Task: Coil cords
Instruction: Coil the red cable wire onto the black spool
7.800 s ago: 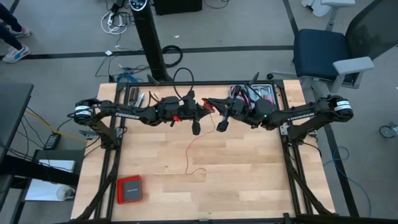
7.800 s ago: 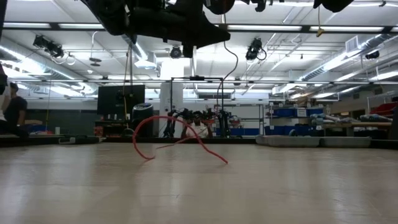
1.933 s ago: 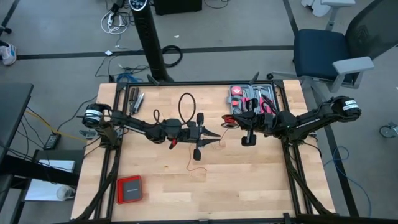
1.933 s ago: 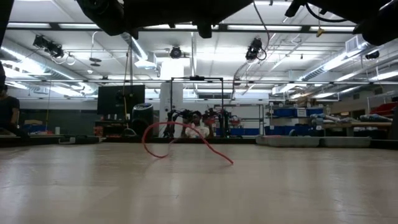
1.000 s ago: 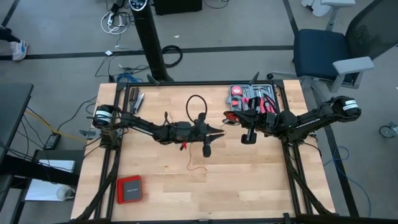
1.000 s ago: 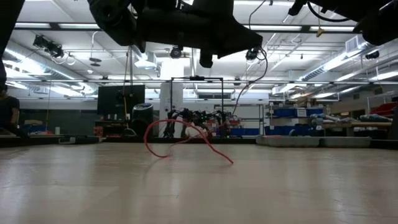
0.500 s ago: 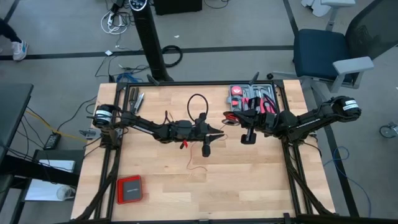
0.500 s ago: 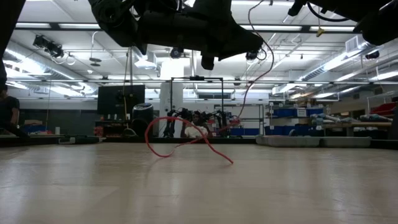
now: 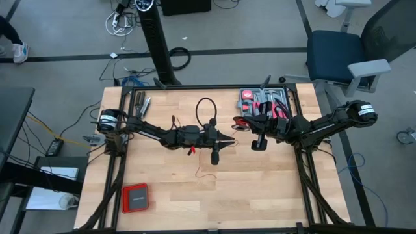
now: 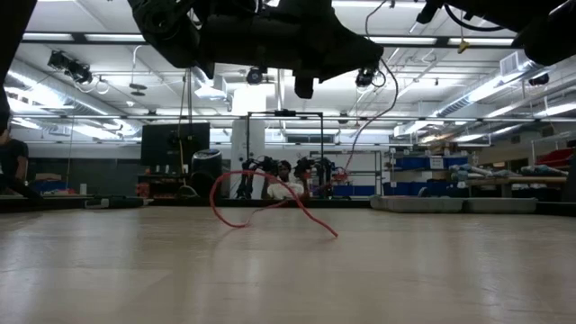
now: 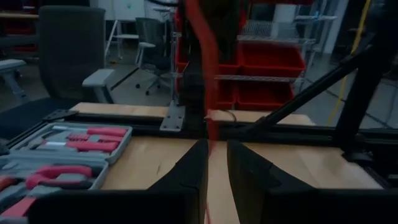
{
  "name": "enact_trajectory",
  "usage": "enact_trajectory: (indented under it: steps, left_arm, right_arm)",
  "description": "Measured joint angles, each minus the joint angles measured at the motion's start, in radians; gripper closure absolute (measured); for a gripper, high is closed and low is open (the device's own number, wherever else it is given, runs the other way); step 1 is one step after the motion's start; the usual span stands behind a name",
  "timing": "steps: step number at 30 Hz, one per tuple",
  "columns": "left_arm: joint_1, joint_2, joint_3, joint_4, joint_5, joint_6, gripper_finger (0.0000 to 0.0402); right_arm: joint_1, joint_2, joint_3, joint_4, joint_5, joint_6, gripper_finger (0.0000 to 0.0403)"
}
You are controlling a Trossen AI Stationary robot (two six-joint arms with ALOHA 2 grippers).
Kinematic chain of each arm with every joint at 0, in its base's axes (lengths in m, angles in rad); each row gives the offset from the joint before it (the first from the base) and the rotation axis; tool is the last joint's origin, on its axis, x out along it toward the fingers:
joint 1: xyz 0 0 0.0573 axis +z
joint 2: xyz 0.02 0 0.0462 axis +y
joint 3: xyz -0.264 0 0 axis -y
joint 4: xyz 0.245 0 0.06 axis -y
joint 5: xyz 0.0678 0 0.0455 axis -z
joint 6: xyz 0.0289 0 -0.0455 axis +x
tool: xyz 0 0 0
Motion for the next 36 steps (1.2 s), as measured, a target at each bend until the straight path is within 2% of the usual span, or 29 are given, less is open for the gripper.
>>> enact_trajectory:
  steps: [3,10,14,19,22,28,32,36]
  left_arm:
    - [0.0,-0.001,0.001,0.02,0.037,-0.001,0.0339]
    - [0.0,0.0,0.001,0.023,0.017,-0.004,0.0344]
    - [0.0,0.0,0.001,0.011,0.004,-0.023,0.0387]
    - [0.009,-0.001,0.001,-0.018,0.008,-0.022,0.0399]
    - [0.027,-0.035,0.001,-0.1,0.008,-0.017,0.04]
    - [0.046,-0.196,0.002,-0.358,0.023,0.054,0.0401]
    - [0.051,-0.298,0.001,-0.516,0.024,0.055,0.0401]
    - [0.051,-0.361,0.001,-0.564,0.025,0.032,0.0401]
  right_arm:
    - [0.0,0.0,0.0,-0.002,-0.007,0.0,0.04]
    - [0.0,0.0,0.0,-0.003,-0.007,0.0,0.04]
    - [0.0,0.0,0.0,-0.003,-0.008,0.008,0.04]
    - [0.0,0.0,0.0,-0.002,-0.014,0.008,0.04]
    - [0.014,0.0,0.0,-0.005,-0.013,0.007,0.0401]
    - [0.039,-0.005,0.0,-0.075,-0.003,-0.024,0.0401]
    - [0.039,-0.032,0.0,-0.178,-0.003,-0.057,0.0402]
    - [0.022,-0.038,0.008,-0.295,-0.001,-0.062,0.0402]
